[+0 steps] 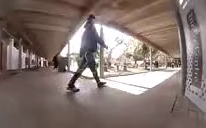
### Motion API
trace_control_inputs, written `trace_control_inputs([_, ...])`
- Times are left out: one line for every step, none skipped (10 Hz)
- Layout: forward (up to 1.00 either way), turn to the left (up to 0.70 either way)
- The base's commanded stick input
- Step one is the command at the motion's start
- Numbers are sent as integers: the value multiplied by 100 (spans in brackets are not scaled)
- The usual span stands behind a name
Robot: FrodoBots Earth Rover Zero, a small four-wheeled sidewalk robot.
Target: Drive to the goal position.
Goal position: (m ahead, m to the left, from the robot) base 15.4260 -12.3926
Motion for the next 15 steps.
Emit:
trace_control_inputs([50, 0])
trace_control_inputs([50, 0])
trace_control_inputs([50, 0])
trace_control_inputs([50, 0])
trace_control_inputs([50, 0])
trace_control_inputs([50, 0])
trace_control_inputs([50, 0])
trace_control_inputs([50, 0])
trace_control_inputs([50, 0])
trace_control_inputs([50, 0])
trace_control_inputs([50, 0])
trace_control_inputs([50, 0])
trace_control_inputs([50, -50])
trace_control_inputs([50, -50])
trace_control_inputs([50, -50])
